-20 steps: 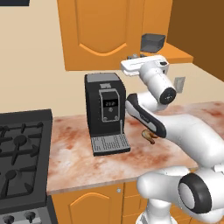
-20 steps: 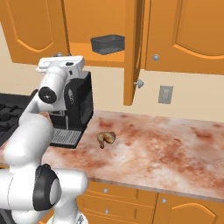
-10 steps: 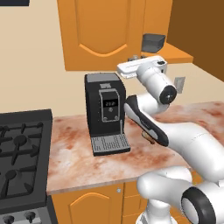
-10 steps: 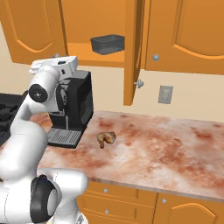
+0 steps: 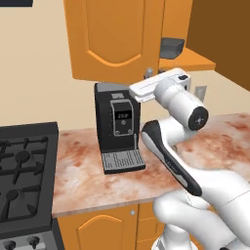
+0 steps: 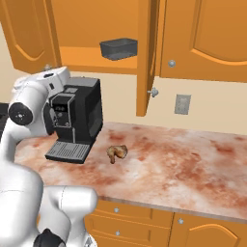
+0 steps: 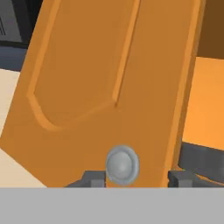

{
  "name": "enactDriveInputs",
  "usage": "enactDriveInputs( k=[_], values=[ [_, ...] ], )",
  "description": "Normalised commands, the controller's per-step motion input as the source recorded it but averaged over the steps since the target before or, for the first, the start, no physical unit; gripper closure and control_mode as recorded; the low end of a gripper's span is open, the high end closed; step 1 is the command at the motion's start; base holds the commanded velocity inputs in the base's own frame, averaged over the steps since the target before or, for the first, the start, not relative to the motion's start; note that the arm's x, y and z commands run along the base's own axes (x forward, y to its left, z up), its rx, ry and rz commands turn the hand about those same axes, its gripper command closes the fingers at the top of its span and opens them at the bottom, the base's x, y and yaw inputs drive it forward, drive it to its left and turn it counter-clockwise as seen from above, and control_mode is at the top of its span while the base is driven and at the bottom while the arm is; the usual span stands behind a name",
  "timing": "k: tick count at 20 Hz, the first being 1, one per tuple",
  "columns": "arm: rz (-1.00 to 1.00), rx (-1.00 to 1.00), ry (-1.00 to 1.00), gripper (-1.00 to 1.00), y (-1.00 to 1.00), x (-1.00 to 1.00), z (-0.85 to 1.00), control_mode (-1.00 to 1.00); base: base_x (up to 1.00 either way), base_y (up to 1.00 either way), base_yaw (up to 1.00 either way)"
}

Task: Retrieve the tupperware from the cabinet, then place the raw meat into the tupperware to avoid contamination.

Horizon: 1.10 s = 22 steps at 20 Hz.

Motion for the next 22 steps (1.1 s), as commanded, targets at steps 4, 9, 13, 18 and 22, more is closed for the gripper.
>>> enactDriveInputs(
  k=[4, 9, 13, 18, 22],
  values=[
    [0.06, -0.12, 0.05, 1.00, 0.67, -0.81, -0.21, -1.00, 0.00, 0.00, 0.00],
    [0.07, -0.12, 0.04, 1.00, 0.79, -0.74, -0.25, -1.00, 0.00, 0.00, 0.00],
    [0.03, -0.07, 0.00, 1.00, 0.22, -0.34, -0.01, -1.00, 0.00, 0.00, 0.00],
    [0.01, -0.02, -0.01, 1.00, -0.08, -0.23, 0.18, -1.00, 0.00, 0.00, 0.00],
    [0.01, 0.00, -0.01, -1.00, -0.23, -0.08, 0.26, -1.00, 0.00, 0.00, 0.00]
  ],
)
